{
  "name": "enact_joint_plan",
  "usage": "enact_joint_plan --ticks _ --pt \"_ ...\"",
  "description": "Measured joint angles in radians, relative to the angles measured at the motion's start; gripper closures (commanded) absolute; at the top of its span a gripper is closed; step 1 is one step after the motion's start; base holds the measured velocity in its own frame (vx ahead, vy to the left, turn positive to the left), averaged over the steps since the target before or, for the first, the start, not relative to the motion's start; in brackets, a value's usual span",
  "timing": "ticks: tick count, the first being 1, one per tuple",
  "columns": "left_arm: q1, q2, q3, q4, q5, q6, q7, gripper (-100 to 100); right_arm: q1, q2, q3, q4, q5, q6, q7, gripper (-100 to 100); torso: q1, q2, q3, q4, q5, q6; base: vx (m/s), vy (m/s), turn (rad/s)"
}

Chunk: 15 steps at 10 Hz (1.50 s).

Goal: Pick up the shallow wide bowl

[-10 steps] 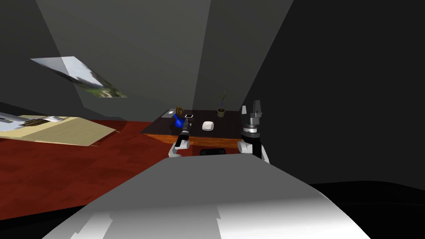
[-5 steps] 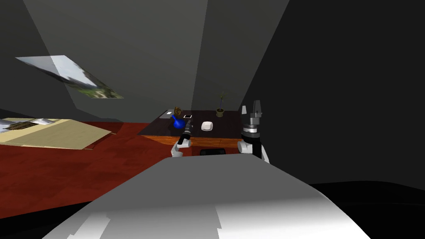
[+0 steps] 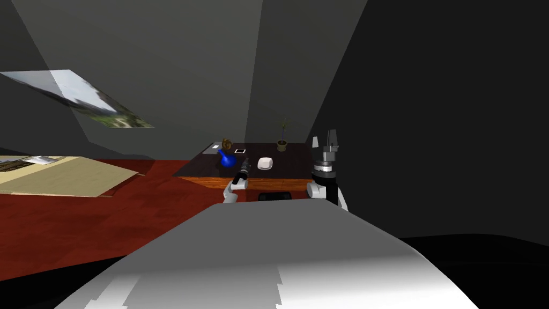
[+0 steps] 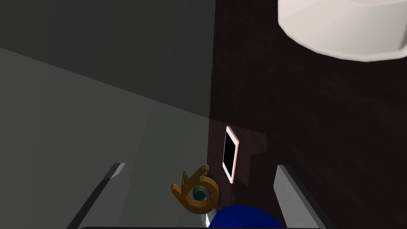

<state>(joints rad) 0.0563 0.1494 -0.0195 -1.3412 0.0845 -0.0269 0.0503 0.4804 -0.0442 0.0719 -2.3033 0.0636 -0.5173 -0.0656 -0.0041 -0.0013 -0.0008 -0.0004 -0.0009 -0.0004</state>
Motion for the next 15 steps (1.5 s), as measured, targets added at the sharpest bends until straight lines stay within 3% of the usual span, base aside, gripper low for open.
enact_joint_plan --ticks 3,10,15 --pt "-0.046 -0.006 0.007 0.089 -0.023 0.073 0.013 -100 0.000 0.000 0.000 0.000 0.000 0.000 0.000 0 -0.002 -0.001 0.000 0.000 0.000 0.000 0.017 -0.076 -0.033" --pt "-0.117 -0.026 0.016 0.216 -0.062 0.230 0.038 -100 0.000 0.000 0.000 0.000 0.000 0.000 0.000 0 -0.002 -0.001 -0.001 0.000 0.000 0.000 0.020 -0.067 -0.033" --pt "-0.167 -0.088 0.028 0.322 -0.095 0.332 0.051 -100 0.000 0.000 0.000 0.000 0.000 0.000 0.000 0 0.000 -0.001 -0.001 0.000 0.000 0.000 0.028 -0.045 -0.024"
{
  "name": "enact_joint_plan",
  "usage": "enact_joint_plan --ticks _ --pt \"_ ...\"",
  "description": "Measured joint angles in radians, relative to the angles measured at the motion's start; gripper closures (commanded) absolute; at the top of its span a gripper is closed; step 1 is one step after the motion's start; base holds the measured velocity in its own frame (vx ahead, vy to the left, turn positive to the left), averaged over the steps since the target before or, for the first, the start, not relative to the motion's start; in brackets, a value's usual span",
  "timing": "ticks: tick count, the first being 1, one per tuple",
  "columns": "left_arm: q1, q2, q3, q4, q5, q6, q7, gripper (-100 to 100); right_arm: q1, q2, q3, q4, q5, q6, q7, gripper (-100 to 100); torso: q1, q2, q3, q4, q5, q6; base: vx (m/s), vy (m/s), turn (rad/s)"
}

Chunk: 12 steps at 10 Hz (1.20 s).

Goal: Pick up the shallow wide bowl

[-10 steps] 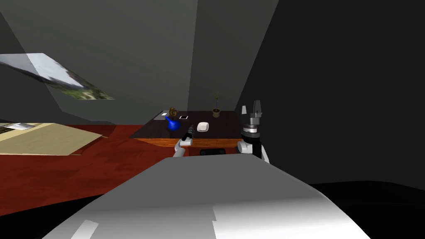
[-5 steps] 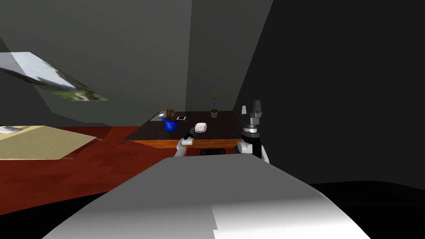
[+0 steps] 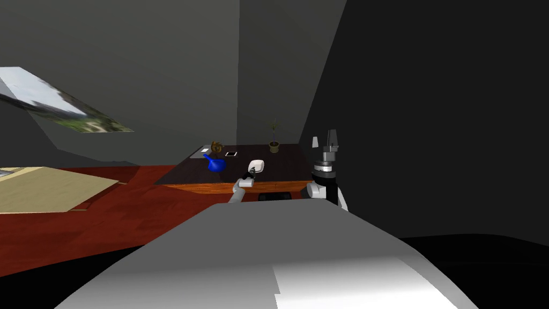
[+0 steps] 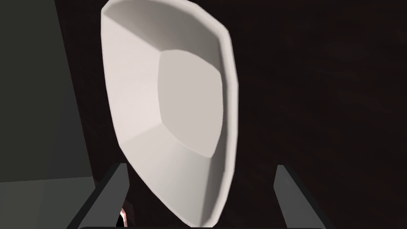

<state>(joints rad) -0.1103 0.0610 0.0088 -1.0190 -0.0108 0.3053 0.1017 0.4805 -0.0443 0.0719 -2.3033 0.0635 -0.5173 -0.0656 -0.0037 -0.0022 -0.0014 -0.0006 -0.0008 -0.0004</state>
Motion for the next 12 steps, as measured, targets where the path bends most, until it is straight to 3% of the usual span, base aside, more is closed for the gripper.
enact_joint_plan --ticks 1,2,6,7,11,12 --pt "-0.001 -0.003 0.000 0.003 -0.001 0.004 0.001 0 0.000 0.000 0.000 0.000 0.000 0.000 0.000 0 0.002 0.001 0.001 0.000 0.000 0.000 0.000 0.000 0.000" --pt "-0.001 -0.003 0.000 0.003 -0.001 0.004 0.001 -100 0.000 0.000 0.000 0.000 0.000 0.000 0.000 0 0.003 0.002 0.001 0.000 0.000 0.000 0.051 -0.001 -0.006" --pt "-0.003 -0.005 0.005 0.071 0.000 -0.062 -0.004 -100 0.000 0.000 0.000 0.000 0.000 0.000 0.000 0 0.004 -0.001 0.000 0.000 0.001 0.000 0.047 0.005 -0.020" --pt "-0.003 -0.006 0.006 0.073 0.000 -0.066 -0.004 100 0.000 0.000 0.000 0.000 0.000 0.000 0.000 0 0.004 0.001 0.001 0.000 0.001 0.000 0.000 0.000 0.000" --pt "-0.003 -0.005 0.006 0.074 0.000 -0.065 -0.004 100 0.000 0.000 0.000 0.000 0.000 0.000 0.000 0 0.003 0.003 0.002 0.001 0.000 0.000 0.000 0.000 0.000" --pt "-0.002 -0.006 0.006 0.074 0.000 -0.065 -0.004 0 0.000 0.000 0.000 0.000 0.000 0.000 0.000 0 0.003 0.003 0.002 0.001 0.000 0.000 0.000 0.000 0.000"
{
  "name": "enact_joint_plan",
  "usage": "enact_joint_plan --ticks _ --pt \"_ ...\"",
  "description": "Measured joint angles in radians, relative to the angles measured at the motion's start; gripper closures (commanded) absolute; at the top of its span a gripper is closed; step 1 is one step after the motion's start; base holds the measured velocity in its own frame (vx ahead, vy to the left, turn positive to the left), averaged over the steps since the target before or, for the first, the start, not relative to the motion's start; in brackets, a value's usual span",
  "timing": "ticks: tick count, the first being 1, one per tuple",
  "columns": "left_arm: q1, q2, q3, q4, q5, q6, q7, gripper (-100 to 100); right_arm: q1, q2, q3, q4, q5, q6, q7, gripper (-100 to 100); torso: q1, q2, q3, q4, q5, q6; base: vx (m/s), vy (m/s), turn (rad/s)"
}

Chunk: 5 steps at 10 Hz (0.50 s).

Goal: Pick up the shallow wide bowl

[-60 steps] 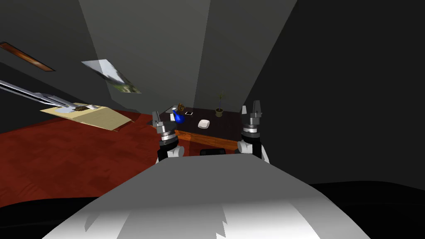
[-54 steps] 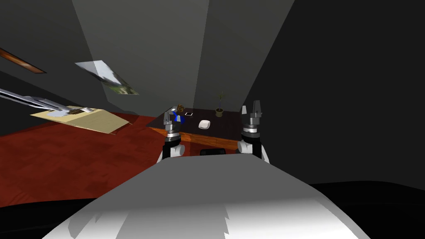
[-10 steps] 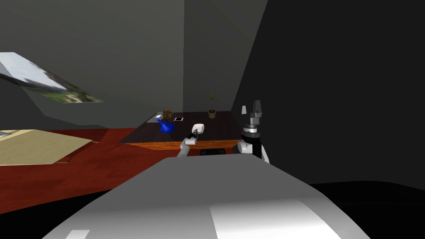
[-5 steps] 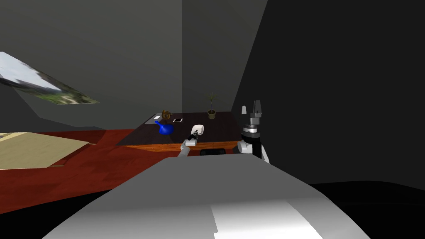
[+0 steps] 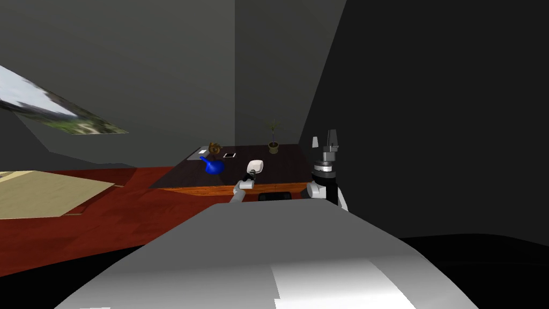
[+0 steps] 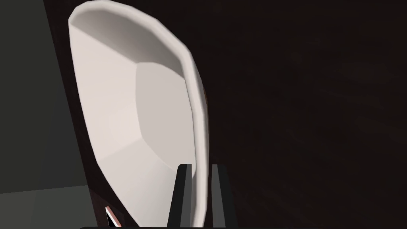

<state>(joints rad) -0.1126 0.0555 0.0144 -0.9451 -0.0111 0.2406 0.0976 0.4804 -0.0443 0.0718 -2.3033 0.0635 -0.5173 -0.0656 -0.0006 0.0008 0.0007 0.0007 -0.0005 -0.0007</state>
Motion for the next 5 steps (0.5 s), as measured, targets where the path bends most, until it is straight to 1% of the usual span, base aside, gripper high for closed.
enact_joint_plan --ticks 1,2,3,4,5 --pt "0.000 0.000 0.000 0.000 0.000 0.000 0.000 100 0.000 0.000 0.000 0.000 0.000 0.000 0.000 0 0.000 0.000 0.000 0.000 0.000 0.000 -0.017 -0.003 0.049" --pt "0.002 0.001 -0.002 -0.018 0.001 0.013 0.001 100 0.000 0.000 0.000 0.000 0.000 0.000 0.000 0 0.000 0.001 0.001 0.001 0.000 0.000 -0.050 -0.006 0.042" --pt "0.001 0.001 -0.003 -0.039 0.000 0.034 0.002 100 0.000 0.000 0.000 0.000 0.000 0.000 0.000 0 -0.001 0.004 0.002 0.001 -0.001 0.000 -0.087 -0.008 0.003" --pt "-0.001 0.004 -0.004 -0.058 0.001 0.055 0.004 100 0.000 0.000 0.000 0.000 0.000 0.000 0.000 0 -0.001 0.006 0.004 0.002 -0.001 0.000 -0.042 -0.004 -0.003" --pt "-0.002 0.004 -0.005 -0.060 0.001 0.060 0.004 0 0.000 0.000 0.000 0.000 0.000 0.000 0.000 0 -0.001 0.005 0.003 0.002 -0.001 0.000 -0.007 -0.001 0.001"
